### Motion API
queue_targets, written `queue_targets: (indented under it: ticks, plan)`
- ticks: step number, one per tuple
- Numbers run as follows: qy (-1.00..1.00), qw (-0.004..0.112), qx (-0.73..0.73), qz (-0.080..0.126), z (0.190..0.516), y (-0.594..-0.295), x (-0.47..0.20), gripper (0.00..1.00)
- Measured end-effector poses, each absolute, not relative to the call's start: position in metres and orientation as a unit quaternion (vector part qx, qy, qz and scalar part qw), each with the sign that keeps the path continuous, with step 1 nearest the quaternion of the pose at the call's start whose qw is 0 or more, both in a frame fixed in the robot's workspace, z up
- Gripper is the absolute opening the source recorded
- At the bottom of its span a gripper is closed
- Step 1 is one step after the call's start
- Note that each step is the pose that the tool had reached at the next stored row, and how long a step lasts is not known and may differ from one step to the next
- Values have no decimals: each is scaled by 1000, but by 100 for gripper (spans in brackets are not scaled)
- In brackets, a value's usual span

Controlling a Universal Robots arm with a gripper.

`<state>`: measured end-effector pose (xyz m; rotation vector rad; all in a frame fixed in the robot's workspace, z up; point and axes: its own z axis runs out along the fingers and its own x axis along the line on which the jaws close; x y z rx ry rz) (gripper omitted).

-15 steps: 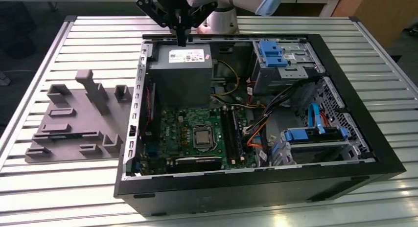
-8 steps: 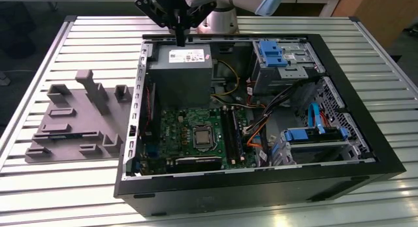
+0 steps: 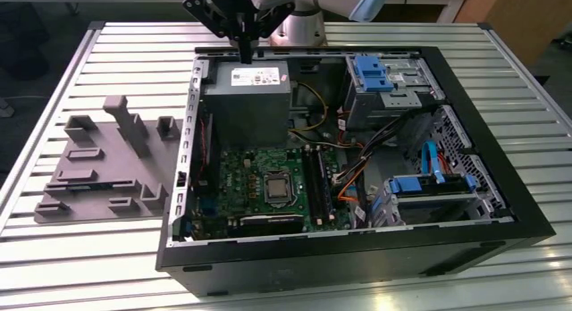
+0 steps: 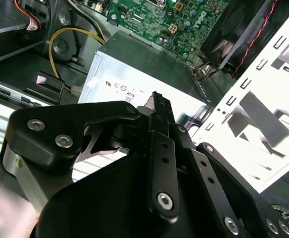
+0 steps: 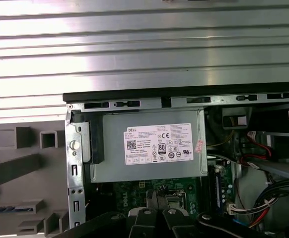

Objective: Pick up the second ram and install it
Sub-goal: 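Reach for the second ram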

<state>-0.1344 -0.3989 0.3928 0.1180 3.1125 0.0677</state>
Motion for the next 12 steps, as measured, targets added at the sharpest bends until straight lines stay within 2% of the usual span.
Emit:
queue_targets:
  ticks: [12]
  plan:
    - [999, 13, 38, 22, 393, -399, -137, 11]
